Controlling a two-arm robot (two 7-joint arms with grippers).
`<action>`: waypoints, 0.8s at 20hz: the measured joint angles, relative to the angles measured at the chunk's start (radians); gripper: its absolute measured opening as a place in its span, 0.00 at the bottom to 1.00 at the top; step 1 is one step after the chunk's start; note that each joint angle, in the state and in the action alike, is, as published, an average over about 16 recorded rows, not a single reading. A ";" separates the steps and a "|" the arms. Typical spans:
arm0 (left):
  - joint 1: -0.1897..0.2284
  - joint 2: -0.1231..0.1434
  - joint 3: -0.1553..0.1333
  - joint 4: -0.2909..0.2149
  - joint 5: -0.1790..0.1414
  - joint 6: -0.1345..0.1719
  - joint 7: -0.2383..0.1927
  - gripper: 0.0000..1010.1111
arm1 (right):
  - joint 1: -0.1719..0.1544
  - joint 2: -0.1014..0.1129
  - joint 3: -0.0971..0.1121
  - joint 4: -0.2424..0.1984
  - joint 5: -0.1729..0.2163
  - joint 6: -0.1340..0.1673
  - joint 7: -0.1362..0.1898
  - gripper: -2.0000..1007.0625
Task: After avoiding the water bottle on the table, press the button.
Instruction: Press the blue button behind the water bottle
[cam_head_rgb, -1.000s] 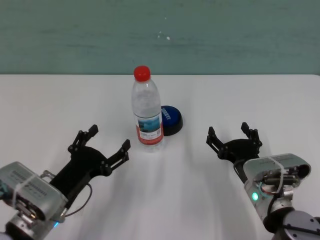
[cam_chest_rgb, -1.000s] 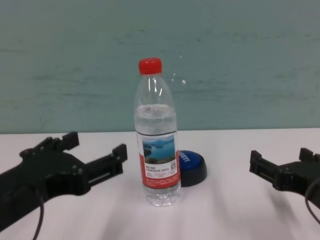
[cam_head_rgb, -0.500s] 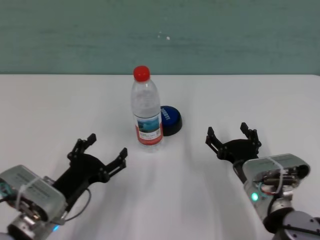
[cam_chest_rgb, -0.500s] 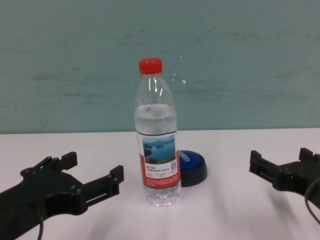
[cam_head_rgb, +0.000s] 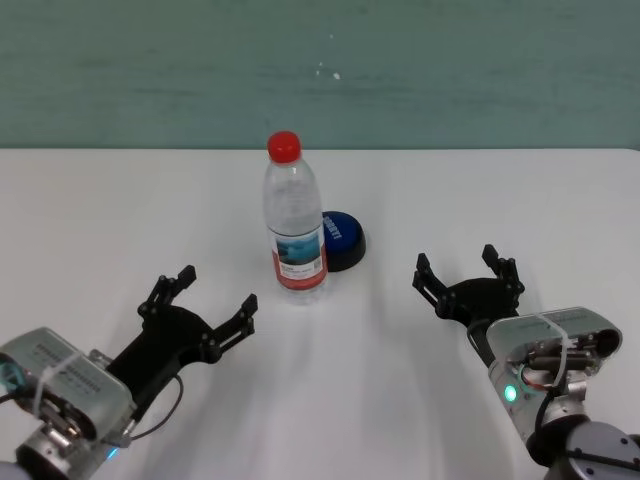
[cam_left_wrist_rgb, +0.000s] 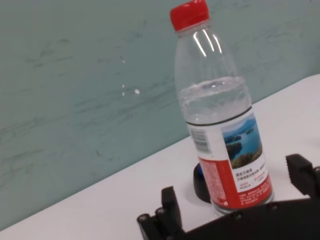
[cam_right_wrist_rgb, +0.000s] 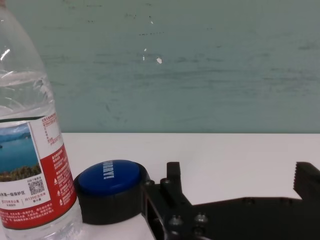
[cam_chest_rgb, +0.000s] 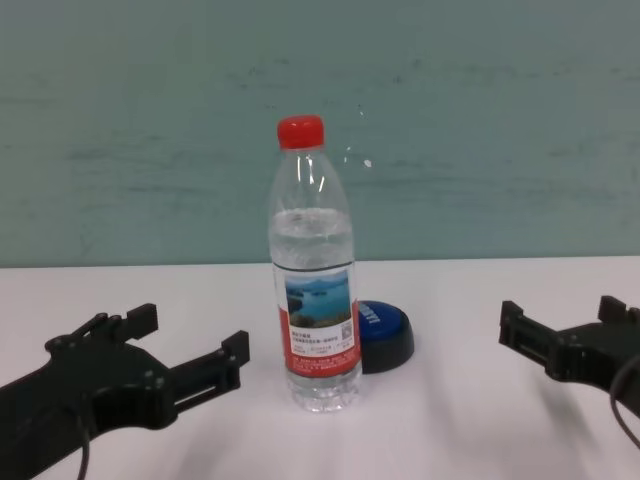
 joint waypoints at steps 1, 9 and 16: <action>-0.001 0.000 0.001 0.001 0.000 -0.001 0.000 0.99 | 0.000 0.000 0.000 0.000 0.000 0.000 0.000 1.00; -0.003 0.002 0.003 0.003 0.000 -0.003 -0.001 0.99 | 0.000 0.000 0.000 0.000 0.000 0.000 0.000 1.00; -0.002 0.002 0.002 0.001 0.000 -0.003 -0.001 0.99 | 0.000 0.000 0.000 0.000 0.000 0.000 0.000 1.00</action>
